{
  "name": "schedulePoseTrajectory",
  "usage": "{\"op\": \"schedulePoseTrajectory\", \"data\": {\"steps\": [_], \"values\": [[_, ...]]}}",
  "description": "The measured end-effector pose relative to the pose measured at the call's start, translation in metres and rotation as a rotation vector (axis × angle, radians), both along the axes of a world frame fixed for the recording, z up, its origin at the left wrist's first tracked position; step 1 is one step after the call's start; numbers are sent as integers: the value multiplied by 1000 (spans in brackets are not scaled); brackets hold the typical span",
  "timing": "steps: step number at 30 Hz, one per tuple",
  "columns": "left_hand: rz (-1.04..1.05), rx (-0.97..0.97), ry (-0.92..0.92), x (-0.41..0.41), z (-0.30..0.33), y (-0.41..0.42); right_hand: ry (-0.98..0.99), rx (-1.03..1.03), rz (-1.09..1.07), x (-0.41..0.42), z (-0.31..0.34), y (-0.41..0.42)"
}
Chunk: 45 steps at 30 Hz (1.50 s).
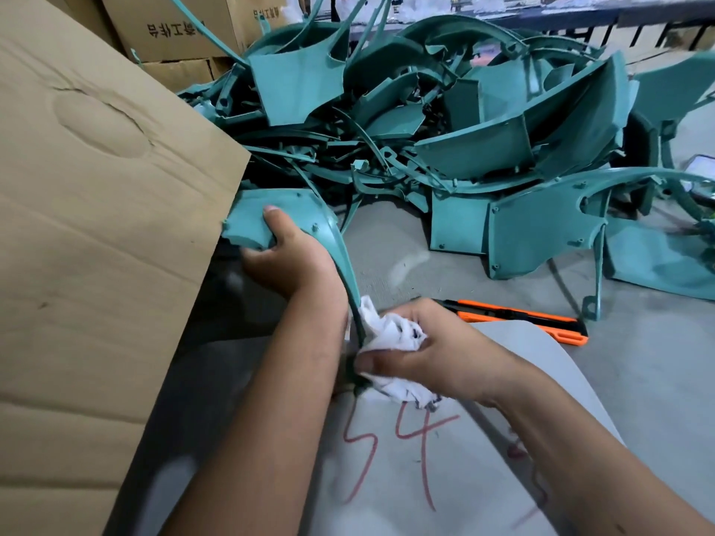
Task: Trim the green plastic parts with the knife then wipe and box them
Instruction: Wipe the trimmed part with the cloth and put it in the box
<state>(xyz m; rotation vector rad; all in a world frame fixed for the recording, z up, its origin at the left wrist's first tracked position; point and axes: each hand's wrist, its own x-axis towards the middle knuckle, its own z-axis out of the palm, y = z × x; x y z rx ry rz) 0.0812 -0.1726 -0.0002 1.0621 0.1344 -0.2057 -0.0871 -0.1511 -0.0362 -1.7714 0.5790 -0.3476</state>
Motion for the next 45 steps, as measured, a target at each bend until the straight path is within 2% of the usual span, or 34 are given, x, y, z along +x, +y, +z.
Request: {"op": "schedulePoseTrajectory", "data": {"steps": [3, 5, 8, 10, 12, 14, 16, 18, 21, 23, 26, 28, 30, 31, 33, 34, 35, 36, 37, 38, 41, 42, 43, 45], "values": [[-9, -12, 37, 8, 4, -1, -20, -41, 34, -1, -2, -4], [-31, 21, 52, 6, 0, -3, 39, -104, 85, -5, 0, -10], [-77, 152, 93, 7, -9, 0, 208, -203, 334, -22, 12, -20], [-162, 245, 108, 11, -14, 6, 165, -132, 318, -34, 17, -27], [-282, 317, 102, 11, -23, 16, -49, 100, 27, -38, 20, -34], [-410, 318, 81, 8, -34, 25, -315, 288, -388, -35, 19, -42], [-578, 219, 46, 7, -43, 35, -451, 320, -696, -33, 13, -50], [-821, 152, -23, 4, -45, 44, -429, 242, -814, -34, 9, -56], [-1202, 163, -195, -5, -35, 53, -398, 116, -737, -40, 0, -64], [-1398, 298, -400, -5, -25, 53, -285, -1, -594, -43, -3, -67], [-1508, 387, -610, 4, -12, 50, -278, 54, -401, -50, -1, -68], [-1472, 339, -602, 11, -6, 48, -365, 115, -418, -51, 0, -68], [-1342, 331, -645, 12, -3, 40, -432, 85, -562, -44, -2, -67], [-1184, 430, -746, 10, -6, 34, -441, 29, -661, -39, -3, -66], [-612, 692, -1027, -1, -21, 29, -437, -87, -837, -29, -6, -65], [-310, 687, -1146, -8, -28, 33, -461, -107, -901, -26, -8, -65], [-100, 597, -1224, -16, -35, 39, -512, -90, -948, -25, -10, -65], [-22, 491, -1253, -24, -44, 43, -576, -48, -981, -24, -11, -64], [-55, 414, -1215, -32, -54, 46, -626, -14, -1007, -22, -11, -62], [-190, 350, -1096, -40, -63, 46, -646, -5, -1027, -21, -11, -61], [-761, 120, -516, -60, -62, 41, -596, -58, -1026, -17, -13, -57], [-889, 55, -382, -63, -61, 39, -581, -41, -995, -15, -14, -56], [-953, 7, -321, -63, -62, 36, -560, -18, -955, -15, -14, -55], [-933, -40, -344, -58, -66, 35, -482, 12, -880, -14, -15, -53]]}}
